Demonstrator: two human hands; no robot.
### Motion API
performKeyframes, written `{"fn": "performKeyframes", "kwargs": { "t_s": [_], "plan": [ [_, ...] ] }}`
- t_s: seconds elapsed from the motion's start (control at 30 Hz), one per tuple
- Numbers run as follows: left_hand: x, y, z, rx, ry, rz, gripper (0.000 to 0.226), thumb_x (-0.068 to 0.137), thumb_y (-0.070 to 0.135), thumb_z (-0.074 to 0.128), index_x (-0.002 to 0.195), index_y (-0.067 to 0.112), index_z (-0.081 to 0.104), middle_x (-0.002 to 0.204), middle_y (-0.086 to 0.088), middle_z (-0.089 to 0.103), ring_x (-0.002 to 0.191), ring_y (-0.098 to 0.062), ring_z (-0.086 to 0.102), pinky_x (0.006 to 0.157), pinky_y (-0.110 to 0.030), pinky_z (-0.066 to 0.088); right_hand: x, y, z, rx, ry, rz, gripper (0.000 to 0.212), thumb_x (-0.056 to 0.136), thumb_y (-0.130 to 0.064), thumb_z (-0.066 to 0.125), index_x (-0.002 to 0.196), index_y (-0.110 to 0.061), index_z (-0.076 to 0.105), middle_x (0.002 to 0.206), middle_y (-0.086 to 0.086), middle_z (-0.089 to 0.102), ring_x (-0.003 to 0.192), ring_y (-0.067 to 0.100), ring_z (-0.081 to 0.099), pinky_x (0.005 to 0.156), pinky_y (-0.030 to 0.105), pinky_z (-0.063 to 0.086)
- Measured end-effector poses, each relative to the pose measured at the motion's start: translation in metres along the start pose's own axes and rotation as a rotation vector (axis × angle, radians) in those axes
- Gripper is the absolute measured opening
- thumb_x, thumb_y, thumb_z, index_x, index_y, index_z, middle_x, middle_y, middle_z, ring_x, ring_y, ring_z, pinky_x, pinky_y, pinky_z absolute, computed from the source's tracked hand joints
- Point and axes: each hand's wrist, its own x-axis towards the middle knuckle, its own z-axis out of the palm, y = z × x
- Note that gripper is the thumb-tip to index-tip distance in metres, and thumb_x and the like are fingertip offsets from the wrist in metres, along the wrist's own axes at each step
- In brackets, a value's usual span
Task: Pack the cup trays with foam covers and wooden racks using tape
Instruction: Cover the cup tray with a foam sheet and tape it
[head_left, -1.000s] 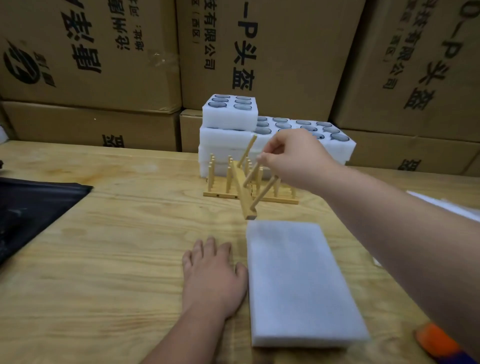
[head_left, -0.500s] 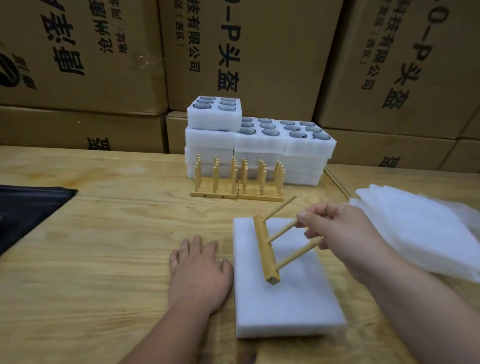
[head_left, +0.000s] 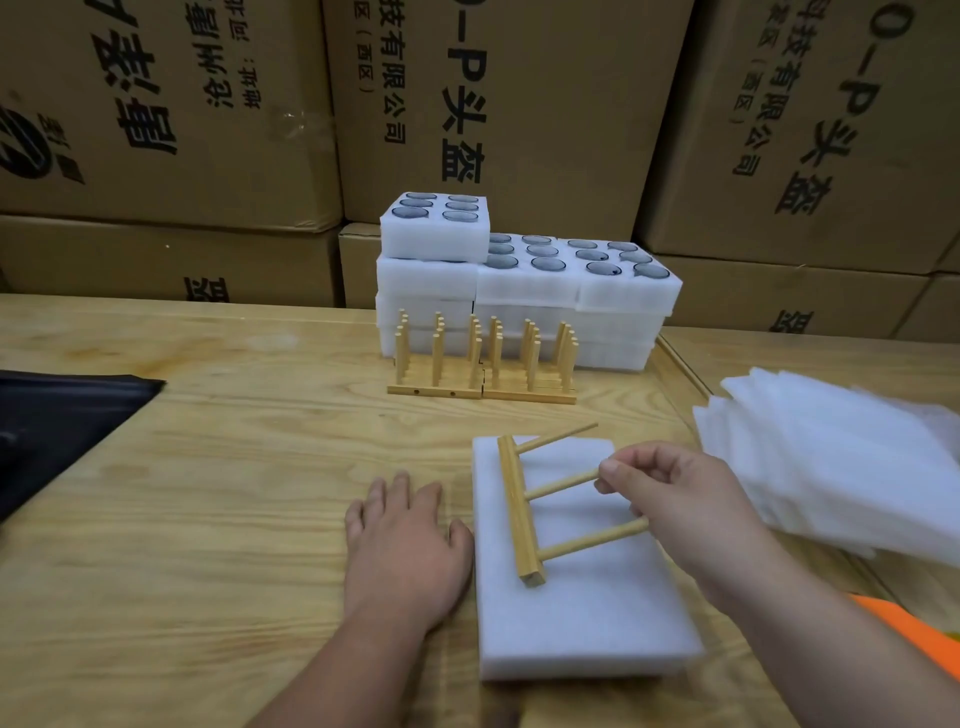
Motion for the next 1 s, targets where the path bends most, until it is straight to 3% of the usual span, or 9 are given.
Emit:
{"fn": "performKeyframes", "kwargs": {
  "t_s": [0.1,0.17,0.3,0.43,0.57,0.7,0.87,0.93,1.0],
  "plan": [
    [0.000,0.000,0.000,0.005,0.005,0.001,0.061,0.094,0.052,0.034,0.152,0.033,0.036,0.167,-0.001,0.020,0.154,-0.024,0.010,0.124,-0.046,0.006,0.001,0.005,-0.006,-0.059,-0.010,-0.038,0.010,0.089,-0.027,0.075,0.081,-0.021,0.075,0.080,-0.004,0.077,0.079,0.014,0.068,0.071,0.030,0.048],
    [0.000,0.000,0.000,0.002,0.003,0.001,0.061,0.094,0.052,0.034,0.152,0.033,0.036,0.167,-0.001,0.020,0.154,-0.024,0.010,0.124,-0.046,0.005,0.003,0.010,-0.009,-0.085,-0.006,-0.058,0.009,0.088,-0.028,0.075,0.080,-0.025,0.076,0.080,0.000,0.076,0.078,0.018,0.067,0.068,0.028,0.047],
    [0.000,-0.001,0.000,-0.007,0.002,0.003,0.062,0.094,0.052,0.034,0.153,0.033,0.035,0.167,-0.001,0.019,0.154,-0.025,0.009,0.124,-0.046,0.004,0.008,0.023,-0.013,-0.206,-0.036,-0.050,0.012,0.086,-0.030,0.077,0.075,-0.032,0.074,0.063,-0.010,0.064,0.057,0.004,0.052,0.058,0.023,0.043],
    [0.000,0.000,0.000,-0.009,0.001,0.002,0.061,0.094,0.051,0.034,0.153,0.032,0.035,0.167,-0.001,0.019,0.154,-0.024,0.009,0.124,-0.046,0.004,0.011,0.029,-0.017,-0.307,-0.068,-0.058,0.013,0.085,-0.030,0.079,0.074,-0.027,0.075,0.062,-0.020,0.060,0.053,-0.001,0.046,0.059,0.024,0.040],
    [0.000,0.001,-0.001,-0.010,0.004,0.003,0.061,0.094,0.051,0.034,0.152,0.033,0.036,0.167,-0.001,0.020,0.154,-0.024,0.009,0.124,-0.046,0.004,0.011,0.021,-0.018,-0.425,-0.064,-0.209,0.007,0.085,-0.033,0.078,0.085,-0.038,0.073,0.088,-0.016,0.064,0.075,0.000,0.053,0.065,0.009,0.039],
    [0.000,0.000,-0.001,-0.002,0.001,0.001,0.062,0.094,0.052,0.034,0.153,0.032,0.035,0.167,-0.001,0.020,0.154,-0.024,0.010,0.124,-0.046,0.005,0.011,0.014,-0.010,-0.507,-0.203,-0.330,0.011,0.086,-0.035,0.077,0.092,-0.043,0.073,0.101,-0.031,0.059,0.098,-0.005,0.051,0.078,0.003,0.035],
    [0.000,0.001,-0.001,-0.008,-0.002,0.001,0.062,0.095,0.052,0.034,0.153,0.032,0.036,0.167,-0.001,0.020,0.154,-0.024,0.009,0.124,-0.046,0.005,0.015,0.011,0.004,-0.635,-0.333,-0.417,0.015,0.089,-0.033,0.076,0.103,-0.036,0.075,0.097,-0.023,0.059,0.109,-0.008,0.044,0.092,0.010,0.035],
    [0.000,0.001,-0.001,-0.009,-0.004,-0.001,0.062,0.095,0.053,0.034,0.153,0.032,0.035,0.167,-0.001,0.020,0.154,-0.024,0.009,0.124,-0.046,0.005,0.015,0.009,0.008,-0.634,-0.341,-0.438,0.011,0.091,-0.030,0.074,0.097,-0.039,0.074,0.093,-0.022,0.059,0.107,-0.007,0.046,0.093,0.013,0.038],
    [0.000,0.001,-0.002,-0.009,-0.007,-0.003,0.062,0.095,0.053,0.034,0.153,0.033,0.035,0.167,0.000,0.019,0.154,-0.024,0.009,0.124,-0.046,0.005,0.014,0.009,0.009,-0.608,-0.336,-0.460,0.019,0.092,-0.027,0.072,0.087,-0.045,0.067,0.092,-0.021,0.060,0.105,-0.006,0.047,0.091,0.012,0.037]
  ]
}}
